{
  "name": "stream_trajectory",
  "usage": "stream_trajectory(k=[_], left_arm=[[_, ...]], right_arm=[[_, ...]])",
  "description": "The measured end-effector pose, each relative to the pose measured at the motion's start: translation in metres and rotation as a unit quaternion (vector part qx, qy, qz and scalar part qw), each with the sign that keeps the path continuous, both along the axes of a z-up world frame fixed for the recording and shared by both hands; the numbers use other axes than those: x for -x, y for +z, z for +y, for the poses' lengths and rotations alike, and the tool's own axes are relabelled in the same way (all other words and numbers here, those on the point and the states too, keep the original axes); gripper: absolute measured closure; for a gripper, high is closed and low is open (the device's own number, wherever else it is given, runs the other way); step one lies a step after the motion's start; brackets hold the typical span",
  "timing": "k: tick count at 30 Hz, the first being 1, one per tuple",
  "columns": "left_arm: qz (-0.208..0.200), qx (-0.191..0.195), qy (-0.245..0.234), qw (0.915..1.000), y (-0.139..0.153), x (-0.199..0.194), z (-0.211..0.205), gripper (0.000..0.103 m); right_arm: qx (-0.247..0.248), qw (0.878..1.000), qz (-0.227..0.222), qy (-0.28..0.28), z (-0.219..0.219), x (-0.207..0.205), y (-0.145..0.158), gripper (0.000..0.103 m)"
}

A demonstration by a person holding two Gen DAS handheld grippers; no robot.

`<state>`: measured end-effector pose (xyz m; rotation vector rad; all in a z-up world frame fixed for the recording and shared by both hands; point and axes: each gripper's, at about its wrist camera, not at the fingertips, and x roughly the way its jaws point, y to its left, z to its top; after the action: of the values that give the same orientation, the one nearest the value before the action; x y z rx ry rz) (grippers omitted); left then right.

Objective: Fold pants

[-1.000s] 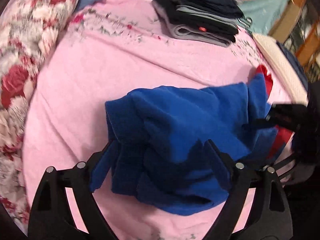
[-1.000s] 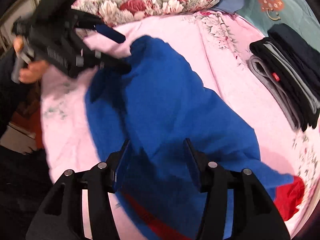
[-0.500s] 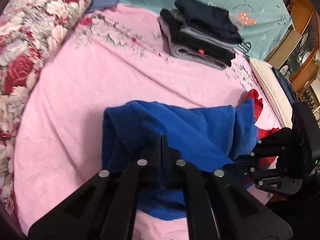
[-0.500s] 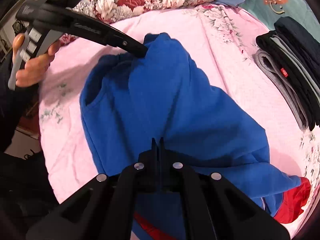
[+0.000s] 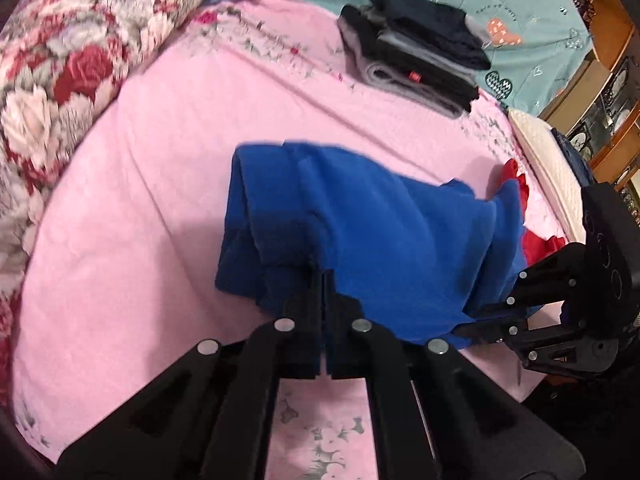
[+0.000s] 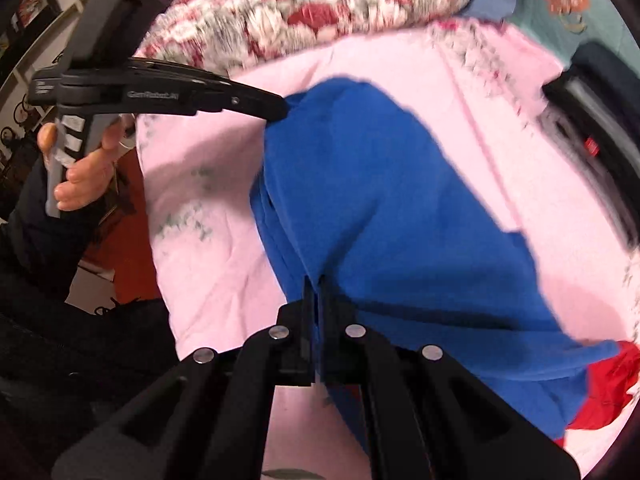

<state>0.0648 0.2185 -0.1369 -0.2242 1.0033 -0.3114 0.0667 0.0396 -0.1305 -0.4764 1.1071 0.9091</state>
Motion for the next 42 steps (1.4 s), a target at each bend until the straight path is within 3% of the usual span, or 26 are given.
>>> stream_trajectory(k=[3,4,5,6,7,9,11,13,14,15,16,18,19,22,25,26,27,29,31,34,36,40,42], left_arm=[[0.013,0.008,-0.003,0.9999,-0.002,0.000,0.001,0.101],[0.008,0.009,-0.002,0.9999,0.003,0.003,0.002,0.092],[-0.012,0.005,0.001,0.9999,0.015,0.008,0.004,0.086],[-0.031,0.001,0.005,0.9995,0.027,0.014,0.005,0.065],[-0.056,-0.003,0.012,0.9983,0.041,0.019,0.005,0.044],[-0.094,-0.001,0.016,0.9955,0.063,0.025,0.000,0.036],[-0.091,0.008,0.009,0.9957,0.070,0.017,-0.010,0.036],[-0.070,0.027,0.000,0.9972,0.063,0.002,-0.023,0.038],[-0.060,0.034,-0.005,0.9976,0.058,-0.003,-0.028,0.039],[-0.043,0.042,-0.014,0.9981,0.048,-0.009,-0.035,0.049],[-0.022,0.045,-0.023,0.9985,0.036,-0.014,-0.043,0.062],[0.010,0.042,-0.031,0.9986,0.017,-0.018,-0.052,0.075],[0.033,0.032,-0.028,0.9986,0.001,-0.020,-0.055,0.076],[0.060,0.029,-0.015,0.9977,-0.024,-0.020,-0.055,0.076],[0.037,0.039,-0.019,0.9984,-0.025,-0.013,-0.048,0.077],[0.033,0.041,-0.021,0.9984,-0.026,-0.012,-0.047,0.077],[0.028,0.042,-0.024,0.9984,-0.027,-0.011,-0.047,0.077],[0.013,0.043,-0.031,0.9985,-0.028,-0.009,-0.046,0.077],[0.001,0.048,-0.037,0.9982,-0.028,-0.005,-0.045,0.077],[-0.005,0.076,-0.040,0.9963,-0.031,-0.005,-0.039,0.077],[0.000,0.094,-0.040,0.9947,-0.034,-0.007,-0.035,0.077],[0.006,0.115,-0.042,0.9925,-0.036,-0.011,-0.033,0.077],[0.005,0.114,-0.043,0.9925,-0.036,-0.009,-0.033,0.077]], right_arm=[[0.008,1.000,0.003,0.002,0.002,0.002,-0.011,0.102],[0.014,1.000,-0.001,0.004,0.003,0.004,-0.010,0.101],[0.022,1.000,-0.006,0.003,0.005,0.004,-0.007,0.093],[0.027,1.000,-0.007,-0.001,0.005,0.004,0.000,0.080],[0.017,1.000,-0.011,-0.006,0.003,0.005,0.008,0.076],[-0.028,0.999,-0.017,-0.022,-0.006,0.000,0.034,0.076],[-0.052,0.997,-0.035,-0.050,-0.013,-0.007,0.049,0.076],[-0.041,0.994,-0.054,-0.082,-0.013,-0.015,0.047,0.077],[-0.033,0.994,-0.048,-0.090,-0.011,-0.019,0.039,0.087],[-0.024,0.995,-0.032,-0.091,-0.008,-0.021,0.029,0.096],[-0.013,0.996,-0.010,-0.088,-0.003,-0.020,0.016,0.096],[0.001,0.997,0.016,-0.079,0.003,-0.013,-0.002,0.096],[0.011,0.997,0.027,-0.073,0.006,-0.006,-0.012,0.096],[0.019,0.997,-0.003,-0.075,0.004,0.009,-0.012,0.096],[-0.004,0.993,0.028,-0.117,-0.021,-0.007,0.014,0.077],[-0.011,0.990,0.019,-0.141,-0.035,-0.015,0.026,0.058],[-0.009,0.982,-0.007,-0.188,-0.058,-0.029,0.044,0.047],[0.011,0.962,-0.038,-0.271,-0.099,-0.058,0.066,0.035],[0.024,0.928,-0.020,-0.371,-0.155,-0.103,0.075,0.024],[0.031,0.857,0.046,-0.512,-0.245,-0.164,0.068,0.024],[0.037,0.815,0.082,-0.572,-0.292,-0.198,0.056,0.024],[0.036,0.766,0.149,-0.624,-0.331,-0.235,0.024,0.025],[0.034,0.754,0.166,-0.635,-0.334,-0.243,0.011,0.029]])
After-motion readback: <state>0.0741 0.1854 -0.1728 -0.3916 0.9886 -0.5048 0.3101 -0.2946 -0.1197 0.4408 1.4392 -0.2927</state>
